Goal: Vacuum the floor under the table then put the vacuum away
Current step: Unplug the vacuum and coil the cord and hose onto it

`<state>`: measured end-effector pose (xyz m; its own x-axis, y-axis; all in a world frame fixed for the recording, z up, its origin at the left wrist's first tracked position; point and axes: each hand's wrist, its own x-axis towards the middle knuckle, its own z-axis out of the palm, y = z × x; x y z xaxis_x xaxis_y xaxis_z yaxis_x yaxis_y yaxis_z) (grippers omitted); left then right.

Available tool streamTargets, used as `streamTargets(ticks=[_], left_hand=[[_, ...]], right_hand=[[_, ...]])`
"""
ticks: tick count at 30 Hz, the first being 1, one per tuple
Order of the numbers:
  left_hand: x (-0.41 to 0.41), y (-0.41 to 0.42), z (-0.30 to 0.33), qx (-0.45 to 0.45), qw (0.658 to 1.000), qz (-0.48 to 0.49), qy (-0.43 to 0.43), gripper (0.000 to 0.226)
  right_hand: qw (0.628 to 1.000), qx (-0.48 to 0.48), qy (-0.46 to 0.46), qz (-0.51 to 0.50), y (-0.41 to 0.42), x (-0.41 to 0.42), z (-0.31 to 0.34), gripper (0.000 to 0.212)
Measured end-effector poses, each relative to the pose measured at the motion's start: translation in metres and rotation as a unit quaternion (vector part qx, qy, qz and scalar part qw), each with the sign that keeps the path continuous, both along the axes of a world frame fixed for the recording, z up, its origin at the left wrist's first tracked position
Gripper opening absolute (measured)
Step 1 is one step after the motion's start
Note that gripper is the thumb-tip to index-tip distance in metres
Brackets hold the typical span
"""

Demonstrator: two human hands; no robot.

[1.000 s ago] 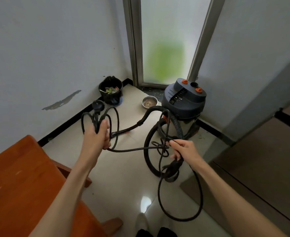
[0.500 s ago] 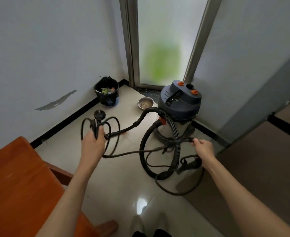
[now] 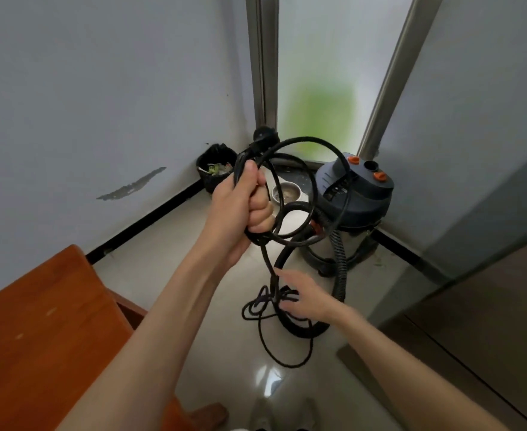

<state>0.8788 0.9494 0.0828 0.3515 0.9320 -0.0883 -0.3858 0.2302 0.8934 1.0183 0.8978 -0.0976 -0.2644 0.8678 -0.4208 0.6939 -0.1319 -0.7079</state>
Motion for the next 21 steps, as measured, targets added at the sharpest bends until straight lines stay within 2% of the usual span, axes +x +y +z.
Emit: streamTargets(ticks=[2, 4, 8, 12, 16, 21], left_hand=[[0.001, 0.002, 0.008, 0.002, 1.000, 0.000, -0.015, 0.033], [-0.002, 0.004, 0.013, -0.001, 1.000, 0.013, -0.028, 0.033], [-0.019, 0.010, 0.023, -0.012, 0.996, 0.058, -0.064, 0.035], [-0.039, 0.013, 0.023, -0.013, 0.992, 0.105, -0.061, 0.037], [-0.062, 0.014, 0.011, 0.026, 0.988, 0.140, 0.057, 0.034], [-0.086, 0.013, -0.025, -0.013, 0.970, 0.166, 0.175, 0.034]], right_hand=[[0.994, 0.031, -0.027, 0.099, 0.006, -0.023, 0.003, 0.067], [0.991, 0.053, -0.052, 0.108, 0.011, -0.040, -0.004, 0.062], [0.998, 0.062, -0.027, -0.021, 0.018, -0.040, -0.015, 0.059], [0.994, 0.062, -0.034, -0.079, 0.022, -0.027, -0.019, 0.029], [0.987, 0.007, 0.038, -0.154, 0.014, 0.008, -0.011, 0.028], [0.971, -0.146, 0.113, -0.154, 0.009, 0.062, 0.006, 0.026]])
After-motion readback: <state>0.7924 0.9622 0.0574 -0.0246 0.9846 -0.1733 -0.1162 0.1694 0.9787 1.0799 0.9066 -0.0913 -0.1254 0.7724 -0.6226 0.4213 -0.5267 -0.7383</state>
